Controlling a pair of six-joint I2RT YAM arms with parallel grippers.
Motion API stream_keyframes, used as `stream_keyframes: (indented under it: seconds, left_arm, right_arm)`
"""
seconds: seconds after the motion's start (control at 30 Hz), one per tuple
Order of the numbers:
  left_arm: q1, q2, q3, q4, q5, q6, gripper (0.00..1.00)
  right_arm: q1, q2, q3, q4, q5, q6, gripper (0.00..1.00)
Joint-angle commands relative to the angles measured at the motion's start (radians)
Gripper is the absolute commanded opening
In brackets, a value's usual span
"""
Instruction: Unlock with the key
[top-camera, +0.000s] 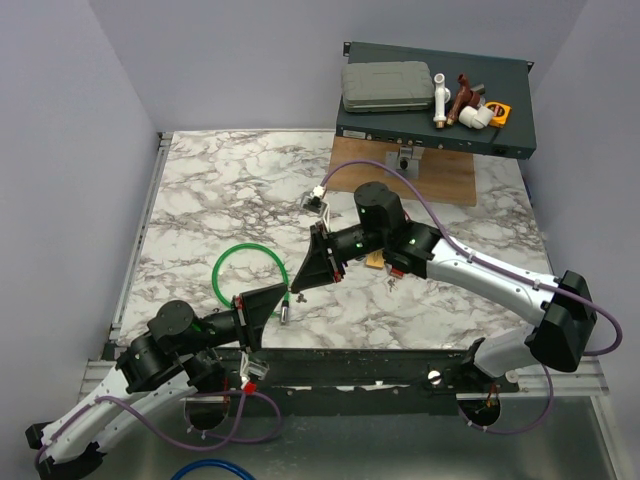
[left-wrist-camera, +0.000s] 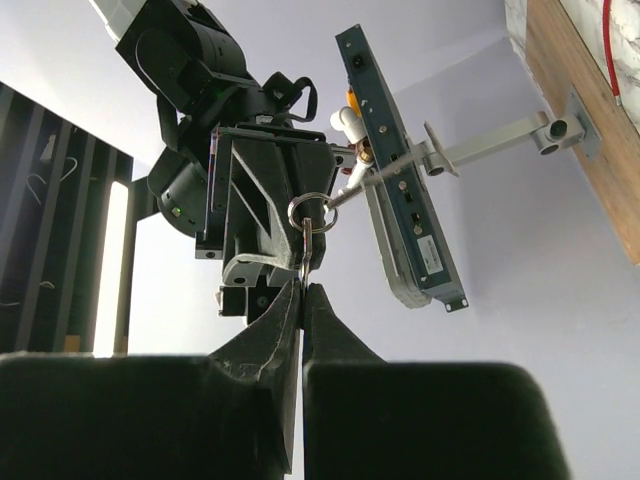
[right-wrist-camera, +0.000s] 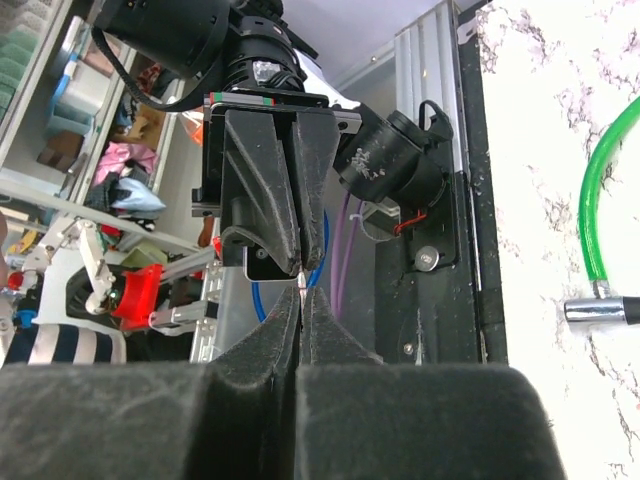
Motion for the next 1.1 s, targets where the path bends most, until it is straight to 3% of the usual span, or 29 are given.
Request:
stream_keyframes:
  seconds: [0.0,0.13,0.2,0.37,0.53,0.67,0.93,1.07]
  left_arm:
    - [-0.004,-0.006,-0.013,0.030,0.004,0.496,0.00]
    - [-0.003,0.009,-0.023,0.066,-0.071,0.459,0.03]
    - [-0.004,0.025,-0.019,0.091,-0.145,0.386,0.40]
    - [-0.004,0.095,0.107,-0.103,-0.404,0.067,0.98]
    - [-0.004,0.242,0.298,-0.502,-0.488,-0.305,0.98]
    - [-0.003,0.370,0.362,-0.761,-0.407,-0.471,0.98]
    - [0.048,0.696,0.372,-0.822,-0.120,-0.553,0.98]
    - [0.132,0.879,0.391,-0.790,-0.051,-0.499,0.98]
  right_arm:
    - [0.000,0.005,0.006,0.018,-0.023,0.019,0.01]
    - [-0.003,-0.015,0.000,-0.010,0.011,0.021,0.01]
    - [-0.011,-0.030,-0.004,-0.053,0.054,0.005,0.01]
    - [-0.041,-0.077,-0.022,-0.154,0.185,-0.033,0.01]
    - [-0.057,-0.113,-0.012,-0.278,0.362,-0.103,0.01]
    - [-0.060,-0.136,-0.005,-0.359,0.483,-0.139,0.01]
    - [-0.066,-0.289,-0.054,-0.446,0.703,-0.133,0.01]
    - [-0.067,-0.381,-0.095,-0.472,0.780,-0.120,0.01]
